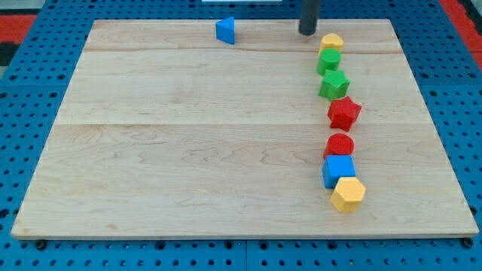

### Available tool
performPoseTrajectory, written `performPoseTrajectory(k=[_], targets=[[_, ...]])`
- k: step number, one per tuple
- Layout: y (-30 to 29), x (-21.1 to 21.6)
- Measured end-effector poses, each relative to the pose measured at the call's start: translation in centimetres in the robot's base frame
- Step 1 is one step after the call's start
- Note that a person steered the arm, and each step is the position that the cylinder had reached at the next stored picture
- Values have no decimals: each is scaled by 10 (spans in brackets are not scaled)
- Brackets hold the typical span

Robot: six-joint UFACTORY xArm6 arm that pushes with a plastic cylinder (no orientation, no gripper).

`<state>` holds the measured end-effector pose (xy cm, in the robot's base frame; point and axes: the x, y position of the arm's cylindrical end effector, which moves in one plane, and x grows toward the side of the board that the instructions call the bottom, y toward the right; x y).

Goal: Place the arm at the right side of the board

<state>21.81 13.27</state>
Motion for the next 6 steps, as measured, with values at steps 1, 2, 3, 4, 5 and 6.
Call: performPoseTrajectory(k=[1,2,3,4,5,6], targets=[[38,-7],[86,-3],[110,27],[129,73],[133,113],[125,112]])
